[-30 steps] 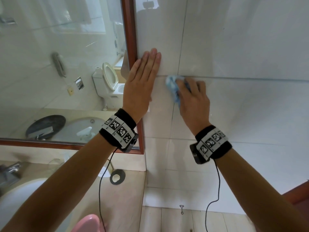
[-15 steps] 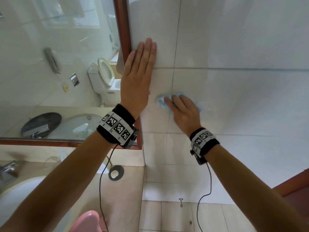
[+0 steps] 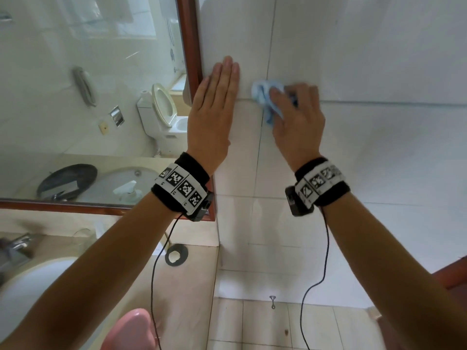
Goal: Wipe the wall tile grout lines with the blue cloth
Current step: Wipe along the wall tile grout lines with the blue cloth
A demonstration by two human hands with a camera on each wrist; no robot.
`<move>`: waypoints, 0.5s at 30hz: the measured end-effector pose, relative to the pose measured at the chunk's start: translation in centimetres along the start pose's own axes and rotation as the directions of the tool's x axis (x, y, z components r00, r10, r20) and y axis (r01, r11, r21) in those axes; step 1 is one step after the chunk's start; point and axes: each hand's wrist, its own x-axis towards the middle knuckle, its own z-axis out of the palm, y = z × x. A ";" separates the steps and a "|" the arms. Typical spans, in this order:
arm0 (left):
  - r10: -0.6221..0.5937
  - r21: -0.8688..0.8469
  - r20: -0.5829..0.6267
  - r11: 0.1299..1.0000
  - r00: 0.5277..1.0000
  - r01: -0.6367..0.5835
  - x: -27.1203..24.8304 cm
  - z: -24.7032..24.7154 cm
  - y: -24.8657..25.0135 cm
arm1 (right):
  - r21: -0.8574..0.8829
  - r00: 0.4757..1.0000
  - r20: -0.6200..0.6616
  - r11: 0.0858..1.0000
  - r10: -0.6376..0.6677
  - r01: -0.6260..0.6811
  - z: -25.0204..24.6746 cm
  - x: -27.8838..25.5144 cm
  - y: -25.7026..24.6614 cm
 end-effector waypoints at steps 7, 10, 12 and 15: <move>-0.057 -0.034 -0.048 0.998 0.997 0.055 0.0 1.1 1.0 | 0.066 0.986 -0.161 0.998 0.032 -0.021 1.4 -0.9 -0.2; -0.074 -0.045 -0.058 0.996 0.996 0.071 0.1 1.3 1.3 | 0.084 0.991 -0.128 0.995 -0.047 0.058 1.8 -3.0 -0.4; -0.076 -0.044 -0.053 0.996 0.996 0.074 0.2 1.3 1.3 | 0.108 0.989 -0.029 0.983 -0.147 0.150 2.2 -6.3 -0.4; -0.059 -0.048 -0.045 0.997 0.997 0.057 0.0 1.1 1.0 | 0.141 0.938 0.191 0.954 -0.288 0.264 3.0 -12.9 -0.4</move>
